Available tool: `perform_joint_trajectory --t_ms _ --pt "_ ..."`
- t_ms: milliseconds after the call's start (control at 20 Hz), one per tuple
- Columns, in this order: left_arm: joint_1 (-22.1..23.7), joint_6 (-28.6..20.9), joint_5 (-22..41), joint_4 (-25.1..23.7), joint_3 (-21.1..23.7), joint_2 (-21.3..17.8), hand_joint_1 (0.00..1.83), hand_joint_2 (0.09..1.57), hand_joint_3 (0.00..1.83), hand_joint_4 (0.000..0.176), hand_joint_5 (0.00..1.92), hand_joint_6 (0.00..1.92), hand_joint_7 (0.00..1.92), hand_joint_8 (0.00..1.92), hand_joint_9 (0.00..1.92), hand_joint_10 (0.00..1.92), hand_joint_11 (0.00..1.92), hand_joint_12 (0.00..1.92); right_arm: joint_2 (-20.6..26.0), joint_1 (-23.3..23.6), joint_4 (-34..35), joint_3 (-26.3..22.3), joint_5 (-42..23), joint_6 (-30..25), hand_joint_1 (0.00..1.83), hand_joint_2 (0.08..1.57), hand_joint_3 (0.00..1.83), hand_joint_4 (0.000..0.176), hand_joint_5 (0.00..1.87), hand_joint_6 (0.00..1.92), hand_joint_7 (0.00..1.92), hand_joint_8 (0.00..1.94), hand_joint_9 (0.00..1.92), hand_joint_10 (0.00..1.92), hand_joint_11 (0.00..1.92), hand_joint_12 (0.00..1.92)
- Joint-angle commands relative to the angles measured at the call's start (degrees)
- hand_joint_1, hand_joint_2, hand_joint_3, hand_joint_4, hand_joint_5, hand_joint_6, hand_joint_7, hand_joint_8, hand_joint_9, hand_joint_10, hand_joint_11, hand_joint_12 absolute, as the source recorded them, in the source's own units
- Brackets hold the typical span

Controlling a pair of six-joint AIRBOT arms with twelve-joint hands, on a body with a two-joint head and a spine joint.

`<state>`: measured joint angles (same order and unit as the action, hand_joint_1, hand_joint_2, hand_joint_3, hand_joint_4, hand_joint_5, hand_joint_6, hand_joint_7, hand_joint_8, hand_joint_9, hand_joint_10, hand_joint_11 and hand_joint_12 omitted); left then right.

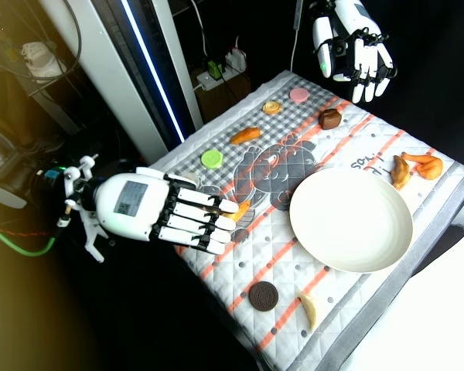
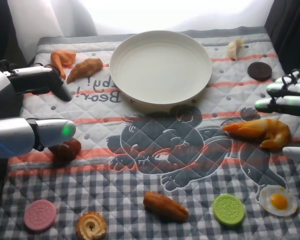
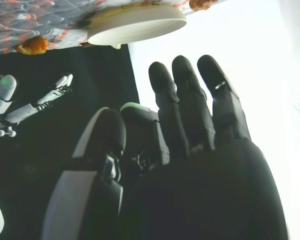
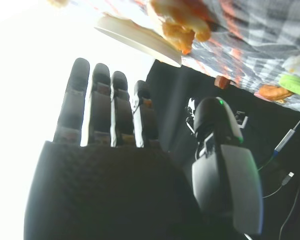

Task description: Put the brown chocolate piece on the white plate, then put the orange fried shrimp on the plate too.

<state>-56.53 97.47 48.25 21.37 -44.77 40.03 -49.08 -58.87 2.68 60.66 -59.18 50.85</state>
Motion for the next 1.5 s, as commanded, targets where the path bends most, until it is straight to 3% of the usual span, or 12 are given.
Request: perform_joint_trajectory --t_ms 0,150,200,250,450,500,700,750,1000,1150,1250,1450 --pt "0.7 -0.3 6.1 -0.6 -0.3 0.2 0.50 1.10 0.01 0.144 0.41 0.01 0.40 0.01 0.44 0.03 0.10 0.80 0.0 0.2 0.9 0.3 -6.8 -0.2 0.48 1.28 0.01 0.092 0.41 0.01 0.32 0.00 0.27 0.01 0.05 0.57" --pt "0.7 -0.3 5.7 -0.6 -0.5 0.2 0.50 1.10 0.00 0.148 0.40 0.00 0.39 0.00 0.42 0.01 0.09 0.81 -0.2 0.2 0.9 0.4 -6.7 -0.2 0.51 1.29 0.00 0.084 0.42 0.00 0.33 0.00 0.31 0.01 0.10 0.58" --pt "0.7 -0.3 5.5 -0.5 -0.6 0.2 0.56 1.07 0.00 0.144 0.40 0.00 0.39 0.00 0.42 0.01 0.09 0.81 -0.2 0.2 0.9 0.4 -6.6 -0.2 0.54 1.28 0.00 0.092 0.42 0.00 0.34 0.00 0.31 0.01 0.10 0.58" --pt "0.6 0.3 5.2 -0.1 -0.7 0.2 0.67 0.96 0.00 0.170 0.32 0.00 0.31 0.00 0.37 0.00 0.03 0.85 -0.2 0.2 0.9 0.4 -6.6 -0.2 0.53 1.29 0.00 0.088 0.41 0.00 0.34 0.00 0.31 0.01 0.10 0.58" --pt "0.7 14.8 3.1 5.0 1.2 0.2 0.67 0.76 0.00 0.176 0.09 0.00 0.14 0.00 0.23 0.00 0.00 0.72 -0.2 0.1 0.9 0.4 -6.5 -0.2 0.49 1.29 0.00 0.070 0.41 0.00 0.33 0.00 0.31 0.00 0.09 0.57" --pt "0.7 17.8 2.8 6.4 1.5 0.3 0.67 0.75 0.00 0.176 0.09 0.00 0.17 0.01 0.25 0.01 0.00 0.71 -0.2 0.1 0.9 0.4 -6.5 -0.2 0.51 1.29 0.00 0.051 0.43 0.00 0.34 0.00 0.32 0.01 0.10 0.58" --pt "1.3 24.1 -0.5 11.3 -0.3 2.2 0.75 0.74 0.00 0.176 0.17 0.01 0.25 0.01 0.32 0.01 0.02 0.77 -0.3 0.1 0.9 0.4 -6.4 -0.2 0.49 1.29 0.00 0.055 0.43 0.00 0.35 0.00 0.32 0.00 0.10 0.56" --pt "1.6 24.8 -1.2 12.1 -0.8 2.6 0.78 0.75 0.00 0.176 0.21 0.00 0.29 0.00 0.36 0.01 0.05 0.74 -0.3 0.0 0.9 0.4 -6.4 -0.2 0.48 1.29 0.00 0.045 0.43 0.00 0.35 0.00 0.32 0.00 0.11 0.57" --pt "3.1 25.0 -4.9 14.0 -3.6 4.7 0.80 0.83 0.01 0.175 0.35 0.00 0.49 0.01 0.53 0.02 0.11 0.72 -0.4 0.0 0.9 0.4 -6.4 -0.2 0.53 1.29 0.00 0.056 0.43 0.00 0.35 0.00 0.32 0.00 0.10 0.57" --pt "4.7 25.0 -7.3 13.6 -5.3 6.5 0.84 0.87 0.00 0.156 0.43 0.00 0.50 0.00 0.56 0.00 0.11 0.77 -0.5 0.0 0.9 0.5 -6.4 -0.2 0.53 1.29 0.00 0.057 0.43 0.00 0.35 0.00 0.33 0.00 0.11 0.57" --pt "5.3 25.0 -8.7 13.4 -6.0 7.1 0.85 0.88 0.01 0.165 0.43 0.00 0.51 0.00 0.57 0.00 0.10 0.77 -0.5 0.0 0.9 0.5 -6.4 -0.2 0.52 1.29 0.00 0.063 0.43 0.00 0.36 0.00 0.33 0.00 0.11 0.57" --pt "5.8 25.0 -10.3 12.9 -6.7 8.1 0.91 0.91 0.00 0.143 0.50 0.00 0.62 0.00 0.67 0.01 0.09 0.90 -0.5 -0.1 0.8 0.5 -6.4 -0.2 0.50 1.30 0.00 0.048 0.42 0.00 0.36 0.00 0.33 0.00 0.12 0.57"
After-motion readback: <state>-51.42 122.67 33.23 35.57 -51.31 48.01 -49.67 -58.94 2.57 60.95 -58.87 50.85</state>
